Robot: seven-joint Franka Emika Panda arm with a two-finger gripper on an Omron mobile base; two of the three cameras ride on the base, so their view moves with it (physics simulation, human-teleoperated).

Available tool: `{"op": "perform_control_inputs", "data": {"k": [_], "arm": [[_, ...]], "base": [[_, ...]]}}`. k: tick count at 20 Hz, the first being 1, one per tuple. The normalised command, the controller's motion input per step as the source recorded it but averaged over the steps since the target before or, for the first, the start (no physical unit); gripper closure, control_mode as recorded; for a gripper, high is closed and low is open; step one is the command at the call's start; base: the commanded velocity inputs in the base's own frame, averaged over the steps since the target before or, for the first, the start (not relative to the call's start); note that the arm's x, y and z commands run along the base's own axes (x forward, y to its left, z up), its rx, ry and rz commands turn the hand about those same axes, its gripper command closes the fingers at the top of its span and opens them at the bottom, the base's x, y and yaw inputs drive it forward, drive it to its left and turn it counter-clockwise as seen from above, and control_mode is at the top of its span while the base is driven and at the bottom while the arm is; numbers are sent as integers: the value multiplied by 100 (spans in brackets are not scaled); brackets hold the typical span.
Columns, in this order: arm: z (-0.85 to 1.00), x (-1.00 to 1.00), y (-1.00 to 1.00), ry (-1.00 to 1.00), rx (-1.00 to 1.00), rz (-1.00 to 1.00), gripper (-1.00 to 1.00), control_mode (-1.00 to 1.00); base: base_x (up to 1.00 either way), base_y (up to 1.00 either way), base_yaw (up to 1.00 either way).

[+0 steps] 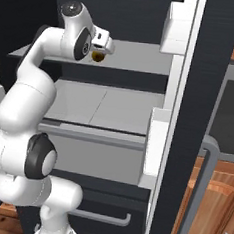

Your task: Retrieve a lemon from the fridge and place it on the cutting board with the fish.

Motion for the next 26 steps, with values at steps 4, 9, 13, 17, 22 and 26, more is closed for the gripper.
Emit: {"op": "perform_control_inputs", "data": {"k": [4, 9, 13, 17, 22, 26], "arm": [[-7, 38, -6, 1, 0, 0, -100, -100], [-6, 10, 0, 2, 0, 0, -100, -100], [-10, 11, 0, 5, 0, 0, -100, -100], [-14, 15, 0, 4, -1, 0, -100, -100], [-16, 9, 0, 5, -1, 0, -100, -100], [0, 1, 0, 2, 0, 0, -100, -100]], "base": [[0, 0, 0], [0, 0, 0], [0, 0, 0], [0, 0, 0], [0, 0, 0], [0, 0, 0]]}}
